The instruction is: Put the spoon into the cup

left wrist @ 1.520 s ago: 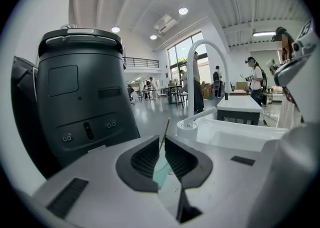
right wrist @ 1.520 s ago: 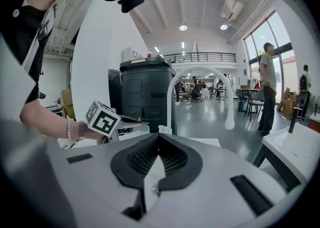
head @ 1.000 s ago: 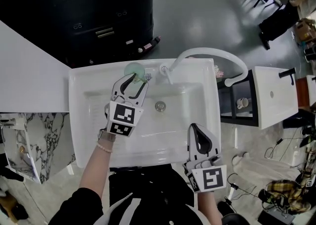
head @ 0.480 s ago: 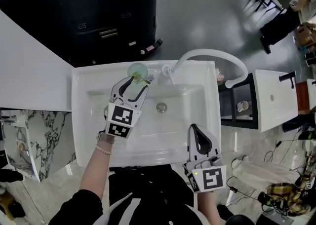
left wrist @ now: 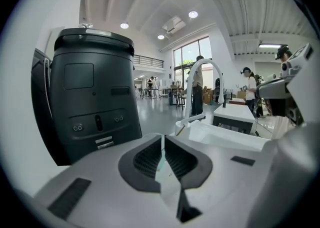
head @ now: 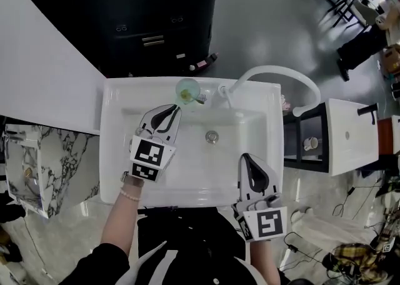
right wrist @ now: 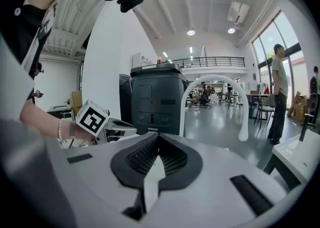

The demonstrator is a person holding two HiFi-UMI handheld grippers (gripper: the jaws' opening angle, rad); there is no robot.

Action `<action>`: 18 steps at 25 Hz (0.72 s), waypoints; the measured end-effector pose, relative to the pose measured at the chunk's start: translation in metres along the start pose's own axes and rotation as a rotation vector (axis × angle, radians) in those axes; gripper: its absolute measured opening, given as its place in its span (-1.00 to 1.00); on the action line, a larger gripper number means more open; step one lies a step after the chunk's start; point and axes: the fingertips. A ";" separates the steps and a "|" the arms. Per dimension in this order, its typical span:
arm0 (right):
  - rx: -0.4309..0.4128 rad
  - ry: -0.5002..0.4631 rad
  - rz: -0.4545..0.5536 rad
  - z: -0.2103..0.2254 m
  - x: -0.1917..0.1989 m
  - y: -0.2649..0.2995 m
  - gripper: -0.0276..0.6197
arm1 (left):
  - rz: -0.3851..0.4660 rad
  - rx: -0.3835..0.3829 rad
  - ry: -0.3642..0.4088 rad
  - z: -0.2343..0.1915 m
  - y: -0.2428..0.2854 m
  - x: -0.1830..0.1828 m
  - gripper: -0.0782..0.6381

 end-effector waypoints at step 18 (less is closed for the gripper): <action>-0.115 -0.054 0.089 -0.033 -0.030 0.013 -0.91 | 0.093 -0.060 -0.038 0.011 -0.091 -0.045 -0.78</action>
Point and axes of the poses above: the fingertips, and each gripper's own axes: y forward along the fingers, z to its right, x out of its underside, and after that the axes turned 1 degree about z, right-handed
